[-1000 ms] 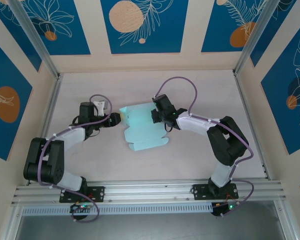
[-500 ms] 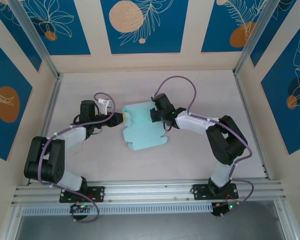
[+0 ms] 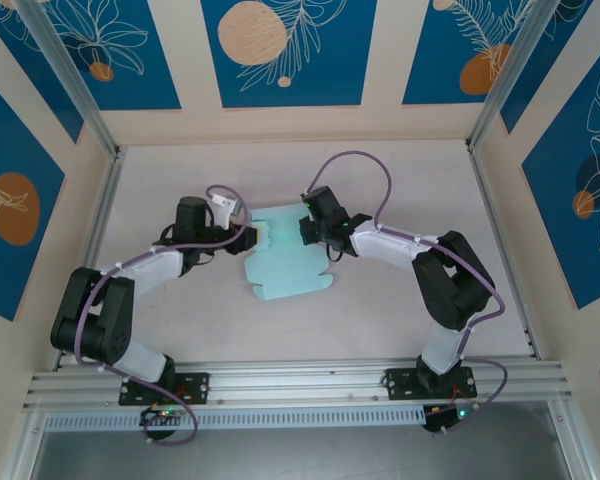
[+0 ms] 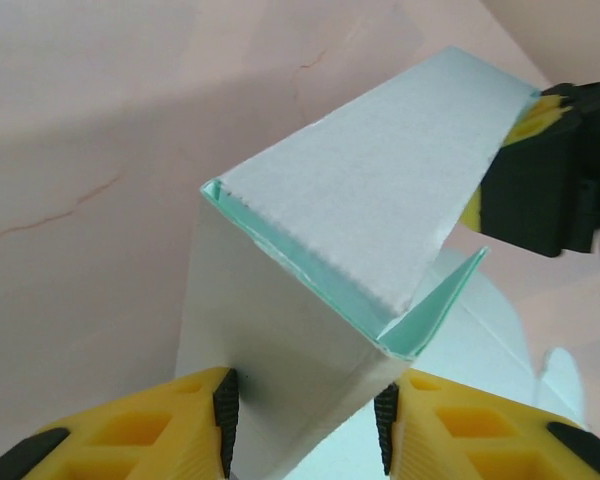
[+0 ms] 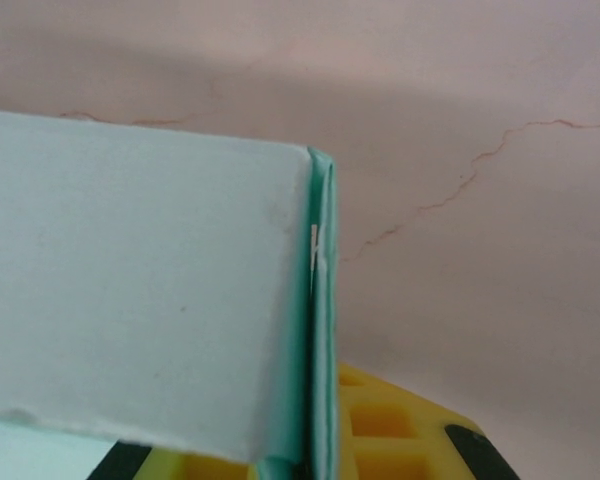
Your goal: Fold the paper box
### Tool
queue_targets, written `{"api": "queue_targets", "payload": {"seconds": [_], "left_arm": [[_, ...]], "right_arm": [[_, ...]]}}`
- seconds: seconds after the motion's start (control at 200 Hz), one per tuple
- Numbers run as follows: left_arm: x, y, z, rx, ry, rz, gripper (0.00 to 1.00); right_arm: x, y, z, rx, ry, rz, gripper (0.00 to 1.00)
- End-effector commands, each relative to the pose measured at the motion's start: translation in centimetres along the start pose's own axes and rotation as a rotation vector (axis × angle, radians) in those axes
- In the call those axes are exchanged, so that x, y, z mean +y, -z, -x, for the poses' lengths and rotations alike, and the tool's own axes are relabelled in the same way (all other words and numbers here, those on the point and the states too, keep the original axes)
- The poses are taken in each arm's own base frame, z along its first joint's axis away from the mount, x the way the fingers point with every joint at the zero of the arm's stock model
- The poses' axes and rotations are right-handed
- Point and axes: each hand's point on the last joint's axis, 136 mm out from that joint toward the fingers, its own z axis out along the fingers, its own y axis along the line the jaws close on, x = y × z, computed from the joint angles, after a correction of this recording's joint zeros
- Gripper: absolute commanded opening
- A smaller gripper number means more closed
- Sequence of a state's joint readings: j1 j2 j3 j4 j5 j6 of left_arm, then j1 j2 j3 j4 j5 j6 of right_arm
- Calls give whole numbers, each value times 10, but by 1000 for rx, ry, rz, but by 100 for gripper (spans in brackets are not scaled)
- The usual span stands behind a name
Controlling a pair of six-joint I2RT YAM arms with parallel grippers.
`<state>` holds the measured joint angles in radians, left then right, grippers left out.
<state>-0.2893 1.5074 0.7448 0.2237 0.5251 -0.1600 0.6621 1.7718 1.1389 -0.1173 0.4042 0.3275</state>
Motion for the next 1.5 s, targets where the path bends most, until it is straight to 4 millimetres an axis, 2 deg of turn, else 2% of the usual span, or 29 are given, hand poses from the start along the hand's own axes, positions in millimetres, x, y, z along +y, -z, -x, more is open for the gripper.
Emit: {"api": "queue_targets", "payload": {"seconds": [0.0,0.225,0.42,0.775,0.875,1.105,1.405,1.495], "left_arm": [[6,-2,19,-55,-133,126,42],[23,0,28,-124,-187,327,42],[28,2,31,-153,-204,429,31],[40,11,33,-177,-238,607,24],[47,18,33,-173,-223,668,21],[68,39,29,-184,-131,838,17],[91,75,19,-209,0,1075,15],[94,79,17,-204,15,1113,15]], "right_arm": [[26,13,13,-18,-14,73,8],[38,25,11,-1,-28,67,8],[48,31,4,45,-58,38,8],[67,51,-1,90,-110,-5,6],[64,53,-2,97,-121,-29,6],[43,52,-7,112,-162,-167,0],[35,51,-10,125,-218,-231,0],[38,52,-8,120,-221,-217,0]]}}
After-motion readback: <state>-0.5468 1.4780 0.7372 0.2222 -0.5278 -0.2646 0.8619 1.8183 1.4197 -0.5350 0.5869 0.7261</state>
